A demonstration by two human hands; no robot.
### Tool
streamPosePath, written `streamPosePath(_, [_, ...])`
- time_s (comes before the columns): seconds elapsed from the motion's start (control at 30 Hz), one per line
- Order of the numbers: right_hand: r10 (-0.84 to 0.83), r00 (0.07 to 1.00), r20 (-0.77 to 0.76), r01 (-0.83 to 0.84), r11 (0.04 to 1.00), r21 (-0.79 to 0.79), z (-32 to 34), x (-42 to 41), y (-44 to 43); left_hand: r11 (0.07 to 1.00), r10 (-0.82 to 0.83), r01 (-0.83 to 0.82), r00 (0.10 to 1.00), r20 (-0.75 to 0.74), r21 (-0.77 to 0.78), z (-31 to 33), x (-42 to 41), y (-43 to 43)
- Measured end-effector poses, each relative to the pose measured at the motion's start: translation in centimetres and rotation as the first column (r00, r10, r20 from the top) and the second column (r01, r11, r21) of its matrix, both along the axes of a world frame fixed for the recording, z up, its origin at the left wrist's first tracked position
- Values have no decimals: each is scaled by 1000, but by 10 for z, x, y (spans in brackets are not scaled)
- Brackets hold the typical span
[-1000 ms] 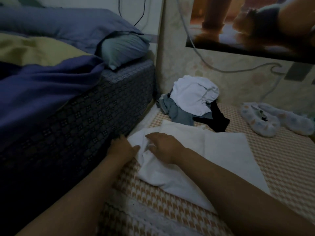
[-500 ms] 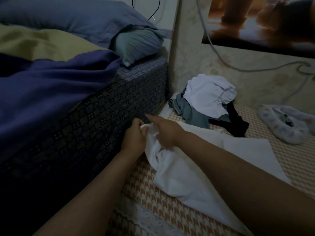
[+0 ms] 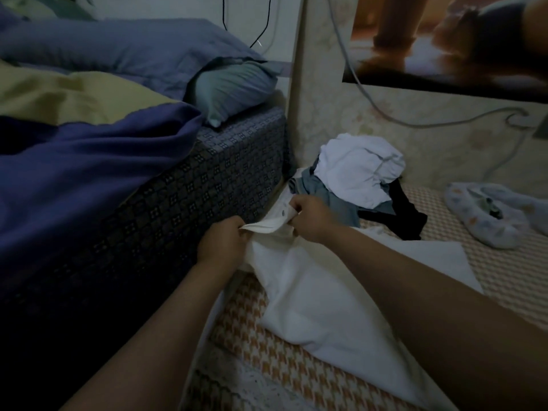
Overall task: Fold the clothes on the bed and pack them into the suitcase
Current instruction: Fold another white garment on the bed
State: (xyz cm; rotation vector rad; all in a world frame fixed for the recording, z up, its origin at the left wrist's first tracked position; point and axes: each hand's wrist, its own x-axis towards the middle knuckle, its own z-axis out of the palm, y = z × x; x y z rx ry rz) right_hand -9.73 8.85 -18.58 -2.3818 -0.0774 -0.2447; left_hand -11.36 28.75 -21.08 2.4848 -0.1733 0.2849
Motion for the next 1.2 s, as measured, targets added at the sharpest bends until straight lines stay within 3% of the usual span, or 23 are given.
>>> streamPosePath(0.1, [11,1000,19,-11,1000,27,0,-7,-22,982,-180,179,984,-8,-58,19,-15,-14])
streamPosePath(0.17, [52,999,-11,-53,989,-141,-4,-11,-52,917,-391,372,911,-131,-147,32,-32,-28])
streamPosePath(0.2, [46,995,-84,-67,961,-268,-6,-11,-70,858,-507,453,822,-259,-240,36,-41,-36])
streamPosePath(0.27, [-83,961,-262,-58,870,-490,-6,-20,-96,749,-660,525,549,-512,-404,42,-60,-48])
streamPosePath(0.3, [-145,948,-285,-32,844,-535,-5,-24,-102,719,-688,550,473,-551,-426,41,-64,-52])
streamPosePath(0.33, [-175,946,-272,-3,836,-548,-6,-27,-105,716,-691,570,494,-528,-403,39,-64,-56])
streamPosePath(0.4, [-155,964,-217,48,901,-431,-9,-34,-94,785,-619,563,699,-359,-258,31,-56,-63])
streamPosePath(0.43, [-143,964,-225,54,932,-359,-12,-36,-86,826,-562,554,793,-236,-104,26,-51,-66])
streamPosePath(0.47, [-127,959,-252,41,947,-319,-19,-38,-78,826,-547,558,827,-128,73,19,-48,-69])
streamPosePath(0.5, [-128,943,-308,14,938,-348,-26,-41,-73,784,-571,581,813,-111,218,10,-47,-71])
streamPosePath(0.6, [-172,947,-273,-15,823,-568,-47,-47,-71,590,-504,691,720,-477,418,-17,-52,-72])
streamPosePath(0.63, [-191,963,-188,35,784,-620,-52,-48,-71,574,-459,704,700,-547,419,-23,-53,-72])
streamPosePath(0.7, [-139,976,170,216,739,-638,-58,-43,-75,593,-450,699,699,-556,399,-27,-53,-71])
streamPosePath(0.77, [-16,908,419,346,592,-728,-62,-34,-79,600,-454,689,712,-536,407,-22,-54,-73])
streamPosePath(0.8, [74,901,427,334,509,-793,-60,-31,-78,600,-450,690,710,-541,406,-21,-53,-73])
streamPosePath(0.87, [298,935,193,77,361,-930,-56,-23,-79,624,-457,694,697,-553,358,-19,-49,-73])
streamPosePath(0.93, [283,956,-81,-155,251,-955,-52,-19,-76,702,-519,676,701,-488,225,-17,-42,-73])
streamPosePath(0.97, [201,972,-121,-166,224,-960,-51,-16,-74,748,-526,642,729,-439,169,-17,-39,-72])
streamPosePath(1.07, [13,994,-110,-111,163,-980,-43,-2,-62,811,-508,570,799,-323,135,-18,-34,-68])
streamPosePath(1.13, [29,998,-56,-58,85,-995,-31,8,-48,835,-475,527,836,-276,160,-18,-34,-68])
streamPosePath(1.2, [173,985,-22,-57,199,-978,-34,16,-36,874,-411,458,876,-253,163,-16,-35,-69])
